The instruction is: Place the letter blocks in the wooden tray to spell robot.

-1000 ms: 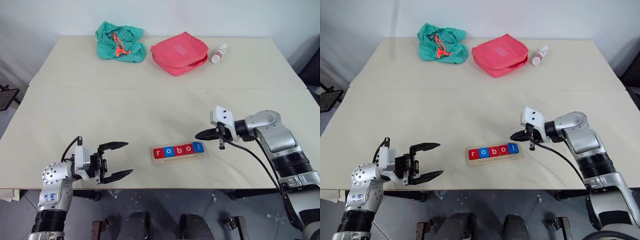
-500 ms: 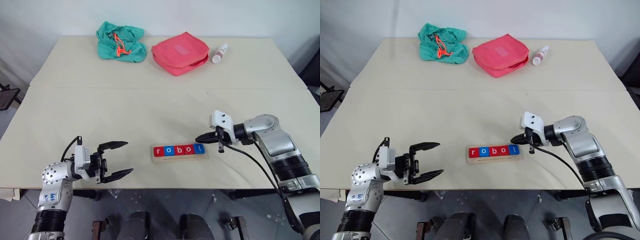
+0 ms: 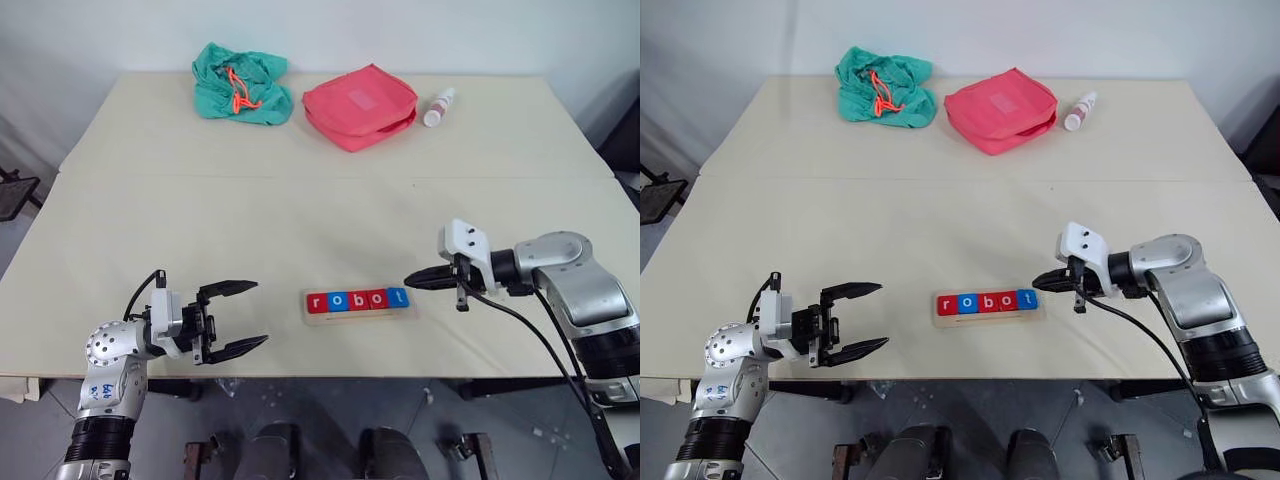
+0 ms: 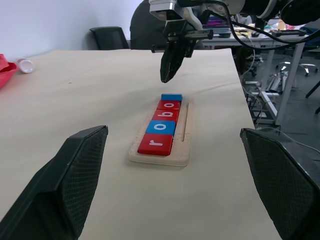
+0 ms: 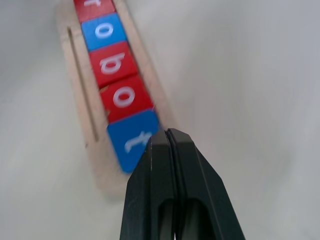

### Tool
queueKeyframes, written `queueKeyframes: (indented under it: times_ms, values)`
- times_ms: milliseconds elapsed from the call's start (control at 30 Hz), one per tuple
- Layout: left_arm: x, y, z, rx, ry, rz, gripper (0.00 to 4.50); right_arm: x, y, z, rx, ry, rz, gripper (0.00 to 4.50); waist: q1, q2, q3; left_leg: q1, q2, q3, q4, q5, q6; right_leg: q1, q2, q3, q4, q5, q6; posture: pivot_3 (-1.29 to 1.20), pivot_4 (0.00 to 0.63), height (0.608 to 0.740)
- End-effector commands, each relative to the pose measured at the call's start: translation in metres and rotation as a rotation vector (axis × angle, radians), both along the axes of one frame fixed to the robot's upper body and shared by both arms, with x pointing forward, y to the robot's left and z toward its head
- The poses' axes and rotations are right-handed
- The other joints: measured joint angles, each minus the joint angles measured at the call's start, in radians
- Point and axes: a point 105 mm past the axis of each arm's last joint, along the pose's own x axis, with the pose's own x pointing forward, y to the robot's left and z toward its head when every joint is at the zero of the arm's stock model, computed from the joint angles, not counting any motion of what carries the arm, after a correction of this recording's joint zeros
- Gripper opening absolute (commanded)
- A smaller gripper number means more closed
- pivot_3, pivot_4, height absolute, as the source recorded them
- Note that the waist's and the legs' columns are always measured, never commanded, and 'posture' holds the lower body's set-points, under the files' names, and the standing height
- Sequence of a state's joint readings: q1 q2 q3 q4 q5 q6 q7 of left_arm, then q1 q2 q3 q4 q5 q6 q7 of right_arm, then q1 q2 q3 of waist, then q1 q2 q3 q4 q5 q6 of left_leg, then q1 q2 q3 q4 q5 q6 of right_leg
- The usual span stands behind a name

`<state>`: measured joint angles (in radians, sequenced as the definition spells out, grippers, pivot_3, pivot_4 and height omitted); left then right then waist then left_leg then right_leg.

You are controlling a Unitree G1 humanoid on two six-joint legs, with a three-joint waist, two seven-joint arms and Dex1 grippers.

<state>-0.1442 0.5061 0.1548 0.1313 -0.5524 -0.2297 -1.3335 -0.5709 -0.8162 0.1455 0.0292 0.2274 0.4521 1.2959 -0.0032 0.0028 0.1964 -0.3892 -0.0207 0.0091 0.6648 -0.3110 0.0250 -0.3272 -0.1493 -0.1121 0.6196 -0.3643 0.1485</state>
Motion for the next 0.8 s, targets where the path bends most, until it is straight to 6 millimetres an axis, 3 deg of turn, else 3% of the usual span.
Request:
queueKeyframes:
  times_ms: [33, 400, 800]
  values:
    - [-0.002, -0.002, 0.003, -0.002, -0.023, -0.009, 4.5, -0.005, 0.005, 0.013, 0.032, -0.038, 0.017, 0.03, 0.0, 0.0, 0.0, 0.0, 0.0, 0.0, 0.0, 0.0, 0.0, 0.0, 0.0, 0.0, 0.0, 0.0, 0.0, 0.0, 0.15, 0.74]
    - [-0.005, -0.003, 0.002, -0.003, -0.023, -0.009, 4.5, -0.008, 0.017, -0.009, 0.06, 0.017, 0.004, 0.03, 0.003, 0.0, 0.0, 0.0, 0.0, -0.001, 0.0, 0.0, 0.0, 0.0, 0.0, 0.0, 0.0, 0.0, 0.0, 0.0, 0.15, 0.74]
    - [-0.004, -0.003, 0.001, -0.008, -0.023, -0.005, 4.5, -0.01, 0.007, -0.023, -0.005, 0.039, -0.005, 0.03, 0.003, 0.0, 0.0, 0.0, 0.0, -0.001, 0.0, 0.0, 0.0, 0.0, 0.0, 0.0, 0.0, 0.0, 0.0, 0.0, 0.15, 0.74]
